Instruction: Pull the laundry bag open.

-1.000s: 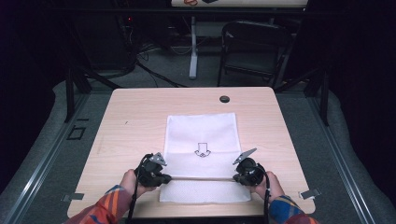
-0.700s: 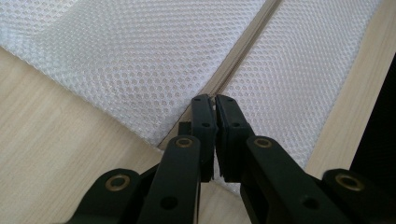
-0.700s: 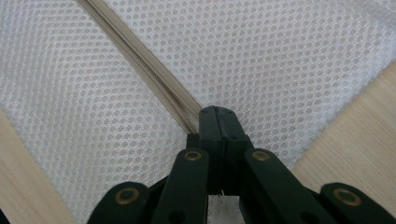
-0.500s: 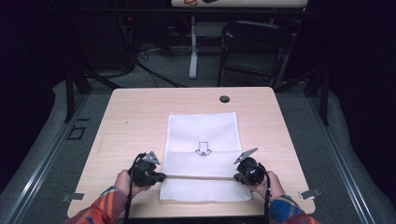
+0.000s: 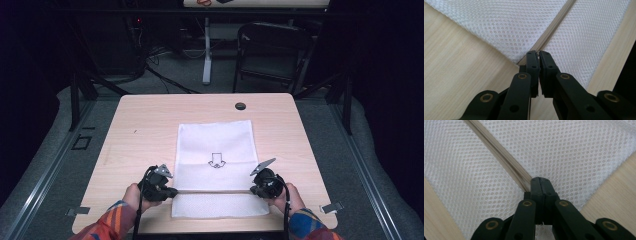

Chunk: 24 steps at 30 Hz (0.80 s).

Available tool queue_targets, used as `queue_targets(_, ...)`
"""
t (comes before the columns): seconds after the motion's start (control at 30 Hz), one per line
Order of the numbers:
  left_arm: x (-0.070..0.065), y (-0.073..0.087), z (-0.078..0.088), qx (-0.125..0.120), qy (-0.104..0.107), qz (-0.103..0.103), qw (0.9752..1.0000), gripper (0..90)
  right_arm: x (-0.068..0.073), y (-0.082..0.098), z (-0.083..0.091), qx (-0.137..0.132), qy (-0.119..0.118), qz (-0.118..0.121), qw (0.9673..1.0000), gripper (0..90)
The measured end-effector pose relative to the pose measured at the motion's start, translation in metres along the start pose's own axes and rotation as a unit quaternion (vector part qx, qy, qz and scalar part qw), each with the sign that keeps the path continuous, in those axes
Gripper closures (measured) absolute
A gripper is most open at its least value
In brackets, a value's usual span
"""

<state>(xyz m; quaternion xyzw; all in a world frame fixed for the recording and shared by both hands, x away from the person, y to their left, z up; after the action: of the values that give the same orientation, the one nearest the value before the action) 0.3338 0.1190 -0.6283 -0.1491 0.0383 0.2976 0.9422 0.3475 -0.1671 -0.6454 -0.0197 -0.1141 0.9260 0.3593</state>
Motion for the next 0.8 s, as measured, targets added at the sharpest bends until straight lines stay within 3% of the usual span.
queue_targets(0.07, 0.001, 0.001, -0.001, 0.005, -0.004, 0.0, 1.0, 86.1, 0.002, 0.0, 0.0, 0.002, -0.009, 0.002, 1.0, 90.0)
queue_targets(0.17, 0.001, 0.001, 0.002, 0.001, -0.005, 0.002, 1.0, 79.9, 0.005, -0.003, 0.006, -0.012, -0.005, 0.009, 0.9999, 82.0)
queue_targets(0.4, 0.009, -0.002, 0.02, -0.031, -0.023, 0.026, 0.9989, 38.3, 0.002, -0.008, 0.033, -0.057, 0.007, -0.001, 0.9984, 53.9)
queue_targets(0.47, 0.011, -0.002, 0.028, -0.049, -0.031, 0.037, 0.9977, 30.8, 0.001, -0.005, 0.04, -0.061, 0.009, -0.006, 0.9981, 43.7)
queue_targets(0.6, 0.02, 0.006, 0.039, -0.059, -0.058, 0.065, 0.9945, 20.6, -0.004, 0.002, 0.052, -0.064, 0.023, -0.021, 0.9975, 20.5)
queue_targets(0.7, 0.028, 0.017, 0.046, -0.055, -0.086, 0.088, 0.9908, 15.7, -0.017, 0.014, 0.056, -0.058, 0.036, -0.038, 0.9969, 13.5)
queue_targets(0.8, 0.034, 0.027, 0.051, -0.056, -0.098, 0.105, 0.9881, 14.1, -0.034, 0.031, 0.057, -0.044, 0.041, -0.08, 0.995, 6.7)
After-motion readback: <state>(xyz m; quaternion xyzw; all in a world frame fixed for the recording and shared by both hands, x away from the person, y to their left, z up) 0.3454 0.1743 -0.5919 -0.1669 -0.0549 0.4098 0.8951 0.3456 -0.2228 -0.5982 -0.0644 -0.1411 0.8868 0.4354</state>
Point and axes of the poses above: each handheld gripper's, and its own axes: z roughly backward along the jaws, y roughly out of its underside, x roughly to its left, the point moved 10 cm from there along -z, roughly forward along the jaws, and after that the axes turned 13 degrees about x, right-handed, at the moved point
